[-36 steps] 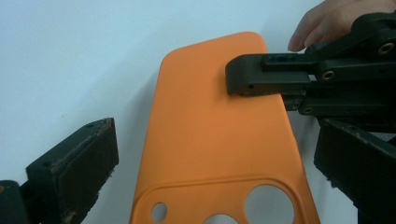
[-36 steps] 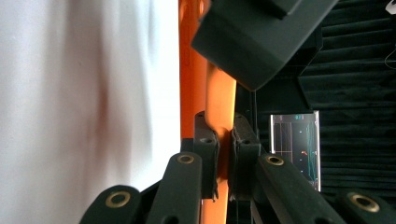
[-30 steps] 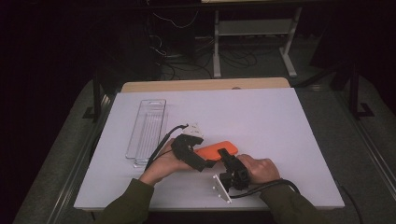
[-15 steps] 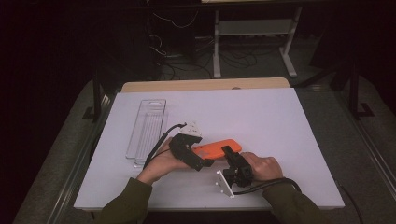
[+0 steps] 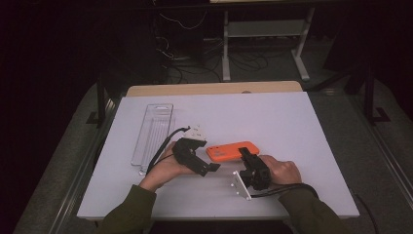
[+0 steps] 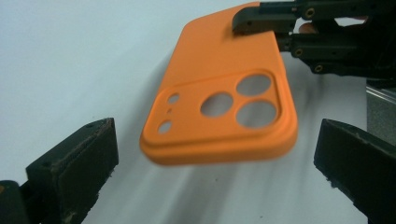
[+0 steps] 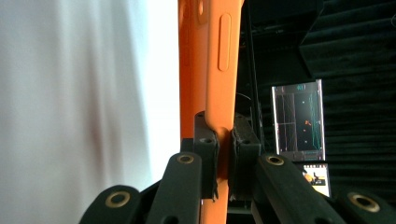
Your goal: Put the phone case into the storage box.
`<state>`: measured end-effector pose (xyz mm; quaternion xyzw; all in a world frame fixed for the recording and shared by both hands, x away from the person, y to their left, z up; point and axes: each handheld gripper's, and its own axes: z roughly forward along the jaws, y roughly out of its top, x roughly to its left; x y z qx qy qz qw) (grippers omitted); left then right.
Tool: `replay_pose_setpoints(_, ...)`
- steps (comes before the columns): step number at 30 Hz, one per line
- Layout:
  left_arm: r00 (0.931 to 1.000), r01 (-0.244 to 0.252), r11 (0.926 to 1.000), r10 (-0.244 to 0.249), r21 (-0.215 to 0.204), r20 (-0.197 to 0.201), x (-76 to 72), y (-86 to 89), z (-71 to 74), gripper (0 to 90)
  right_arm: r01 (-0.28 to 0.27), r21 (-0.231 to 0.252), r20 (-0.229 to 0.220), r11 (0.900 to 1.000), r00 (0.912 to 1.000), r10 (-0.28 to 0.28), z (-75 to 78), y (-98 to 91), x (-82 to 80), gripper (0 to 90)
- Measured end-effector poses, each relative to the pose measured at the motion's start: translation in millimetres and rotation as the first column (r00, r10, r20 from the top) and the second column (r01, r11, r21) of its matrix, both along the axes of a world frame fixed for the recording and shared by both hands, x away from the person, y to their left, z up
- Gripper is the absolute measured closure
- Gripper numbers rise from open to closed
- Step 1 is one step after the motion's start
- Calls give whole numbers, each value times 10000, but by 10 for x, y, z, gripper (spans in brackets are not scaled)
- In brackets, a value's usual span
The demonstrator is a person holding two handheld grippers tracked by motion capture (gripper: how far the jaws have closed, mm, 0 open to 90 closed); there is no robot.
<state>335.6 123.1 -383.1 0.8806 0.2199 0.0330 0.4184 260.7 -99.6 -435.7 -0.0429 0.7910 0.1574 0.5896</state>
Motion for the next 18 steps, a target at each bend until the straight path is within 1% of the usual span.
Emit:
replay_pose_setpoints(5, 10000, -58, 10000, 58, 27, 31, 6, 15, -3, 0, 105, 90, -7, 9999, 9999, -105, 21, -35, 14, 821)
replay_pose_setpoints(6, 10000, -65, 10000, 64, 44, 67, 12, 22, -4, 0, 88, 102, 98, 9999, 9999, -89, 30, -39, 18, 821)
replay_pose_setpoints(8, 9999, -112, 9999, 112, 62, 33, 11, 31, -8, 0, 86, 32, 41, 10000, 10000, -86, 45, -51, 18, 821)
replay_pose_setpoints(9, 9999, -79, 9999, 78, 96, 86, 15, 36, -10, 0, 96, 75, 29, 9999, 9999, -96, 49, -55, 19, 821)
replay_pose_setpoints(11, 9999, -106, 9998, 106, 152, 46, 14, 38, -13, 0, 111, 184, 39, 9998, 9999, -112, 50, -65, 28, 820)
replay_pose_setpoints(14, 9998, -168, 9998, 166, 143, 113, 16, 45, -11, 0, 145, 247, 23, 9996, 9999, -146, 56, -77, 36, 821)
replay_pose_setpoints(16, 9998, -187, 9997, 185, 185, 122, 17, 55, -6, 0, 226, 309, -47, 9993, 9997, -224, 60, -86, 39, 820)
replay_pose_setpoints(18, 9996, -133, 9996, 128, 234, 234, 32, 64, -14, 0, 298, 455, -152, 9985, 9995, -292, 64, -95, 47, 820)
